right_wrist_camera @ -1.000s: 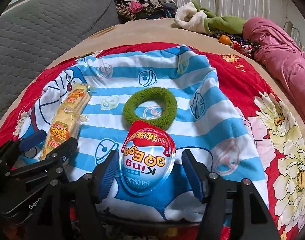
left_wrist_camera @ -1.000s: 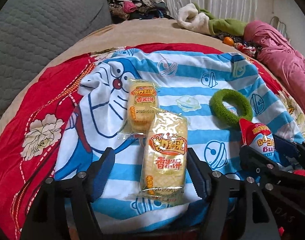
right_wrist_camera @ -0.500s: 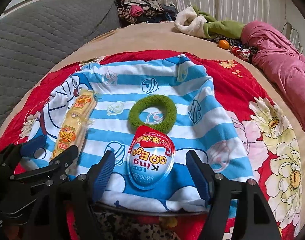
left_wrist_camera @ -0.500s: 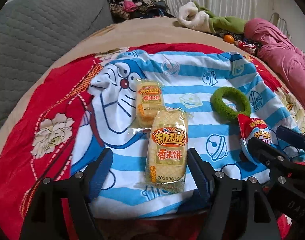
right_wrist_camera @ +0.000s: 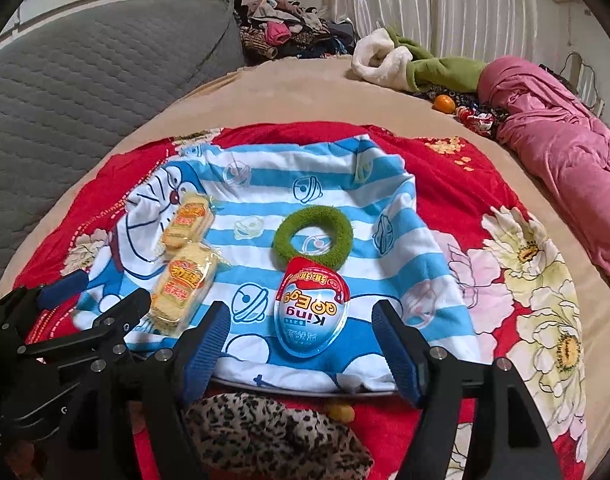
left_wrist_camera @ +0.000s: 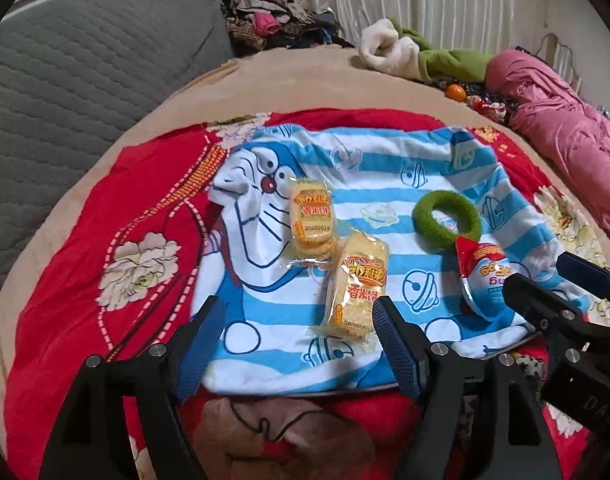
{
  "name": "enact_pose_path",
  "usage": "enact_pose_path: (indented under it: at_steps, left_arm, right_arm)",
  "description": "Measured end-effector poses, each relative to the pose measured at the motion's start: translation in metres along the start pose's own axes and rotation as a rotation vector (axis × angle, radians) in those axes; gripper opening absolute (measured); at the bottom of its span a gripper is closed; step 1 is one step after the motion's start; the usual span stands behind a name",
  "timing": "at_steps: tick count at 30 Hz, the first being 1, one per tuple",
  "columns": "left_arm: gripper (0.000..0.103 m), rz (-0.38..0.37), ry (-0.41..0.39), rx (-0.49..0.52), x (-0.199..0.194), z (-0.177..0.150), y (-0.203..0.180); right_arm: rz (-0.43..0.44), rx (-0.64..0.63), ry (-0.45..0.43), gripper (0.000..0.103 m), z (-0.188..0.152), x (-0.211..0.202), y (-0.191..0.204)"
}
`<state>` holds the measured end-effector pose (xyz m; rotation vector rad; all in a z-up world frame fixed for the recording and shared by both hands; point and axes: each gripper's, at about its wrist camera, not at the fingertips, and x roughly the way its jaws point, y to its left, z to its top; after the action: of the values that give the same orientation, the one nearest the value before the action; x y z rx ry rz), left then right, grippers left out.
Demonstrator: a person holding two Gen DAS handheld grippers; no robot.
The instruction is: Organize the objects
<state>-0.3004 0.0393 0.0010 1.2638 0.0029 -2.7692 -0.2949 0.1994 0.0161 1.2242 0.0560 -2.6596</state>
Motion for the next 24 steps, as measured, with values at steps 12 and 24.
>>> enact_pose_path:
  at_steps: [12, 24]
  left_arm:
    - [0.081, -0.009, -0.011, 0.001, -0.036, -0.001, 0.004]
    - [0.09, -0.044, -0.032, 0.022, -0.074, -0.004, 0.003]
  right_arm:
    - [0.001, 0.001, -0.055, 0.081, 0.004, -0.044, 0.005]
    - [0.003, -0.013, -0.113, 0.081, 0.0, -0.09, 0.007]
